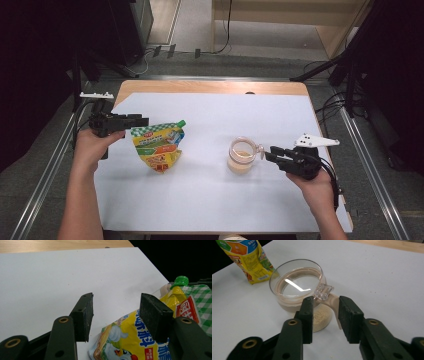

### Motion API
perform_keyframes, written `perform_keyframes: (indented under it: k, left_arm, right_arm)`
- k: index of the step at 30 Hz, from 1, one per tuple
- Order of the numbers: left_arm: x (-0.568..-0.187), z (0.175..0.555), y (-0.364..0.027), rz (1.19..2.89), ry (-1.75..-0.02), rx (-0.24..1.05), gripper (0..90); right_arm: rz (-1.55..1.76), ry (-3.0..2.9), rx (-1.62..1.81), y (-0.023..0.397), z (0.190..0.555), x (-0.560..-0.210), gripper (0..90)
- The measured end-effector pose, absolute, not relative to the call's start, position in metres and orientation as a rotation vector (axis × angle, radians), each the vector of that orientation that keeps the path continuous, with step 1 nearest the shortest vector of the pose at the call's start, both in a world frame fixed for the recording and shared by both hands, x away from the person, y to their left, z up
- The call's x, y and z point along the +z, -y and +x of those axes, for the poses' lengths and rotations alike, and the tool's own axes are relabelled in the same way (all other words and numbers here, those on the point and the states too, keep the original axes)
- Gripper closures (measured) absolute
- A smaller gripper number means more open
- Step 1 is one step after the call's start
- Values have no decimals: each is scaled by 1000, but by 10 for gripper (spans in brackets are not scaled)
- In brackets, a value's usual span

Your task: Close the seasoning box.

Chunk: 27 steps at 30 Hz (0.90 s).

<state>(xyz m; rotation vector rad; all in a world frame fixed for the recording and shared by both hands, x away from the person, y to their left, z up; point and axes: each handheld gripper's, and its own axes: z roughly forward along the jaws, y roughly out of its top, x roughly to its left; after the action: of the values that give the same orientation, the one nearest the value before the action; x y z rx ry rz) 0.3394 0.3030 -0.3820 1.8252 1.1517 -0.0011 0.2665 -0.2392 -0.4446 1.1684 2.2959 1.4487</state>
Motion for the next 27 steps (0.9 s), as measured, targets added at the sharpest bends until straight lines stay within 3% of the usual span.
perform_keyframes:
  k: [7, 16, 27]
  left_arm:
    - [-383, 340, -302, 1832, -1152, -3, 450]
    - [-385, 340, -303, 1826, -1163, -7, 442]
    - [-389, 341, -302, 1835, -1177, 4, 437]
  right_arm:
    - [1177, -2267, 1424, 247, 268, -452, 459]
    - [1167, -2192, 1417, 258, 267, -460, 317]
    - [1152, -2212, 1348, 264, 270, -472, 280]
